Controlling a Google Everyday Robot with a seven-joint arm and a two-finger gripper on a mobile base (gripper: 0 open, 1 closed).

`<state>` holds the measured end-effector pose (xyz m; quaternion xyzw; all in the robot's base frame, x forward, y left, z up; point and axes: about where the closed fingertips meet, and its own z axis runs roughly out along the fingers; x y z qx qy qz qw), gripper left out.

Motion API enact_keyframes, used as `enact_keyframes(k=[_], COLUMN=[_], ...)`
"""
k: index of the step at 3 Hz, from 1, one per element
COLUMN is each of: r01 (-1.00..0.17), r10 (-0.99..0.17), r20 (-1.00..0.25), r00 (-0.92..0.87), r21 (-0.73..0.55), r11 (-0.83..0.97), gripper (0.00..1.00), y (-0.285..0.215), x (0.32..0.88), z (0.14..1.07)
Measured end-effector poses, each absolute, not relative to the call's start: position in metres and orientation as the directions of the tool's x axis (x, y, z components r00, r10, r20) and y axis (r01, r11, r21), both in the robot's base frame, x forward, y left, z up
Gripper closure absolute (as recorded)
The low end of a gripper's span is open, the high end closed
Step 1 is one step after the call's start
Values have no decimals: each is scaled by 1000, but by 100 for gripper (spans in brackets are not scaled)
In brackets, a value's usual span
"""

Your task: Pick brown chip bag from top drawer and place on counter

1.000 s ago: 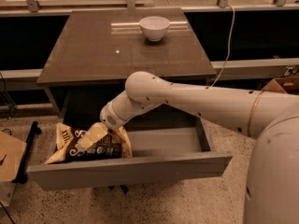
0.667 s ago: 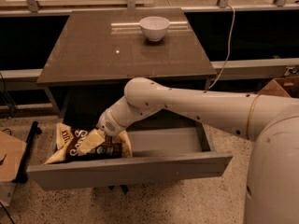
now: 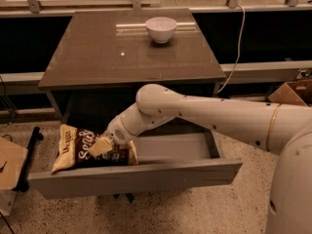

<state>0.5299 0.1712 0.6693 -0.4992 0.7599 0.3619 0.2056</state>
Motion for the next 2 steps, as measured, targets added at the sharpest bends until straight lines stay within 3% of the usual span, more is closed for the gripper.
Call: enact_keyframes(k=[1,2], r01=[-914,-909], r10=[-568,-516], r20=[-716,-765], r00=[-406,-385], r21=[301,217], r11=[272,356], gripper=[96,100], y=[153,101], x=[532,538], z=[699,764])
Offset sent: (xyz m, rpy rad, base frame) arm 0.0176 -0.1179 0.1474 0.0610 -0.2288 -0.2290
